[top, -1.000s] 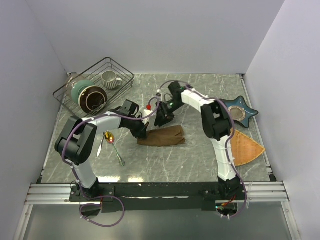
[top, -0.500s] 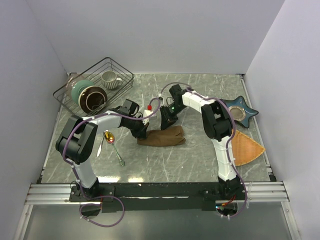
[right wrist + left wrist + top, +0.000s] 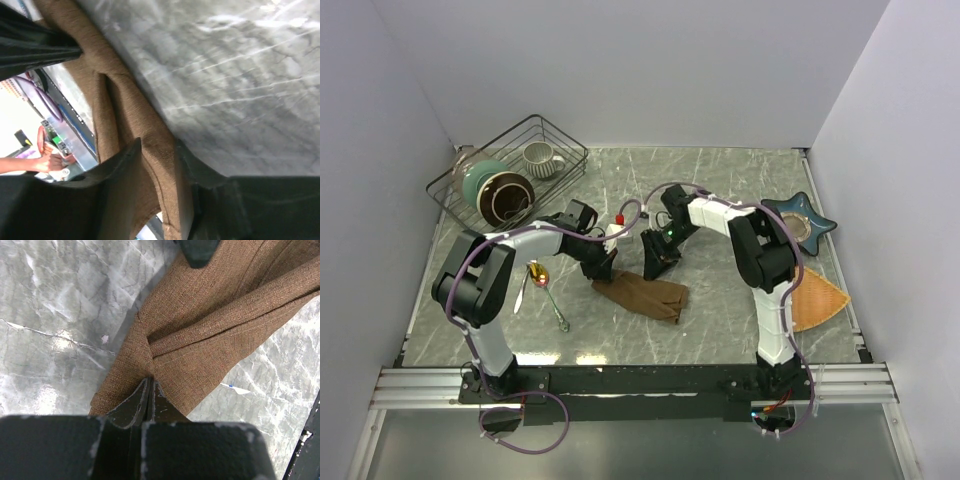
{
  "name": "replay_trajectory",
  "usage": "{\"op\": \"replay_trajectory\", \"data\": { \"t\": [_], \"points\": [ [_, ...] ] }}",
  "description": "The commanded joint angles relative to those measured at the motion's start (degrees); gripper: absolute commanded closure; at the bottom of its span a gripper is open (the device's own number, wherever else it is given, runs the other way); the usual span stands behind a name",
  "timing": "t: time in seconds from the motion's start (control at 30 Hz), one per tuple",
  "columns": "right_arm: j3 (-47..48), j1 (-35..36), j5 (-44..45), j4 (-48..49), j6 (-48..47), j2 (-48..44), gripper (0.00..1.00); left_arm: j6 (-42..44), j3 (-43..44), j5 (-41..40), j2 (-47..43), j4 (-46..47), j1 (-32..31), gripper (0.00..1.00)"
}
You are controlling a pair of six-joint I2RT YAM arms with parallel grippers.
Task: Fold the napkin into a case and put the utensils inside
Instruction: Stuff the top corner of the smaller-rectangle-folded napkin into the folded napkin.
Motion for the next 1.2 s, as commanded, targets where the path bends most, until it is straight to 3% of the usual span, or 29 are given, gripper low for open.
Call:
{"op": "replay_trajectory", "data": {
  "t": [0.0, 0.17, 0.33, 0.6, 0.77, 1.0, 1.1, 1.17],
  "points": [
    [1.23, -0.33, -4.19, 1.48, 1.82, -8.33, 0.55, 2.28, 0.52, -0.64, 2.26, -4.05, 0.11, 0.99],
    [-0.8, 3.69, -8.07, 3.51, 6.13, -10.99, 0.43, 2.01, 0.43, -0.56, 2.53, -3.44, 0.2, 0.99],
    [-2.9, 6.61, -5.1, 4.3, 7.37, -10.55, 0.37, 2.28, 0.35, -0.38, 2.53, -3.53, 0.2, 0.99],
    [-4.49, 7.4, -0.6, 4.57, 7.19, -8.7, 0.38, 2.1, -0.27, -0.2, 2.09, -3.0, 0.2, 0.99],
    [-8.0, 7.67, -3.49, 8.25, 10.44, -9.93, 0.46, 2.19, -0.27, -0.12, 2.18, -3.09, 0.2, 0.99],
    [-10.64, 8.28, -4.03, 11.6, 11.85, -10.28, 0.47, 2.45, -0.62, 0.06, 2.0, -3.09, 0.2, 0.99],
    [-10.82, 8.28, -3.41, 11.77, 11.76, -10.37, 0.58, 2.72, -0.53, 0.15, 2.0, -3.18, 0.11, 0.99],
    [-10.47, 8.37, -2.01, 11.77, 11.94, -10.89, 0.73, 2.89, -0.71, 0.23, 2.0, -3.09, 0.11, 0.99]
  ]
}}
